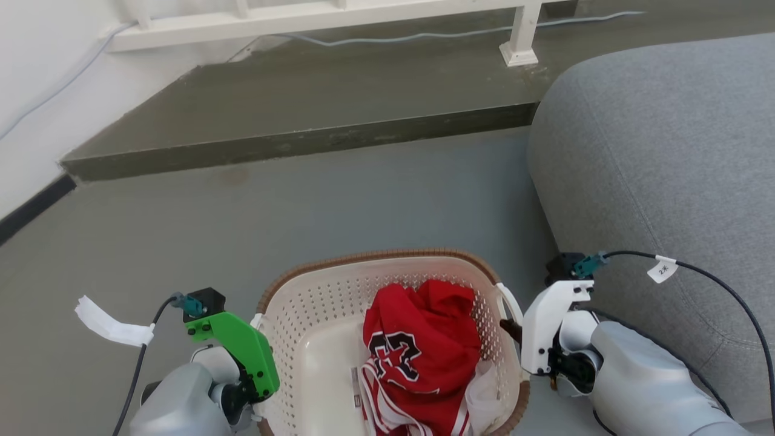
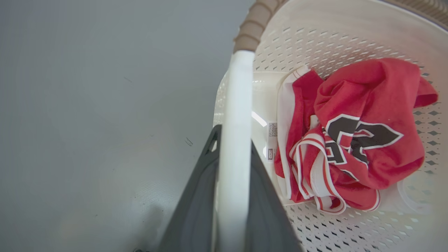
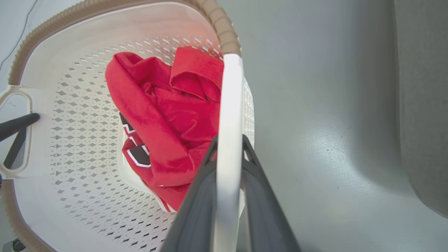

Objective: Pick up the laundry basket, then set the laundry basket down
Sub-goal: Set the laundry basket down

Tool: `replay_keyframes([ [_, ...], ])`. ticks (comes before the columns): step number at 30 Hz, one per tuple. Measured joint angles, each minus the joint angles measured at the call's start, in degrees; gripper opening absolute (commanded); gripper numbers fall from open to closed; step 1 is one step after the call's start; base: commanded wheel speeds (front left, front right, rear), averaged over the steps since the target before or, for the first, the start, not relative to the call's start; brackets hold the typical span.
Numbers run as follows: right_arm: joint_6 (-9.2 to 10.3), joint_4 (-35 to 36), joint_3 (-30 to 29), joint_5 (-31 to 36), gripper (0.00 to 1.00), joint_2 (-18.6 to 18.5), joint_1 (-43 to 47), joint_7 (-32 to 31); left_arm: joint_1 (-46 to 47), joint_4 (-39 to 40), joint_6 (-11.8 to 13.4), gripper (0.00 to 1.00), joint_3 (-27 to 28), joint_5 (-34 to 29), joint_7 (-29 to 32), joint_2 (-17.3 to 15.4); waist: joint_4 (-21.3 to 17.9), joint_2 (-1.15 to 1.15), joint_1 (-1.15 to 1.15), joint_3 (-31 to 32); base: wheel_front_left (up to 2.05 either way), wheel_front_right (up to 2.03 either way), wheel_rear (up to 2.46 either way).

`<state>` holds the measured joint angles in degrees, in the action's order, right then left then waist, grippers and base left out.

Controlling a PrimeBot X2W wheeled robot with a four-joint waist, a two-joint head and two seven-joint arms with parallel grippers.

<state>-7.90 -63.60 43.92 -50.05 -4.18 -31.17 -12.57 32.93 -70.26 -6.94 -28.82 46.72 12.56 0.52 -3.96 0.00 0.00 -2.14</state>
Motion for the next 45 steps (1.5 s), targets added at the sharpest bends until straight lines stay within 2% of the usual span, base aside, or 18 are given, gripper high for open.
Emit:
replay_keyframes([
  [14,-0.01,1.4,0.5,0.4,0.00,-1.3,-4.4,4.7,3.7,2.9,2.5,0.00,-1.1,0.0,-4.6,0.0,0.7,0.00,0.00,-7.9,0.00,0.00,0.00],
  [27,-0.01,2.0,0.9,2.1,0.00,-2.1,-8.9,10.2,8.6,4.2,4.9,0.00,-2.3,-0.6,-9.7,0.0,1.1,0.00,0.00,-17.2,0.00,0.00,0.00],
  [45,-0.01,1.2,1.3,4.6,0.00,-3.0,-16.9,15.9,16.5,4.5,7.0,0.00,-2.6,-2.0,-14.6,0.2,1.4,0.00,0.01,-31.2,0.00,0.00,0.00],
])
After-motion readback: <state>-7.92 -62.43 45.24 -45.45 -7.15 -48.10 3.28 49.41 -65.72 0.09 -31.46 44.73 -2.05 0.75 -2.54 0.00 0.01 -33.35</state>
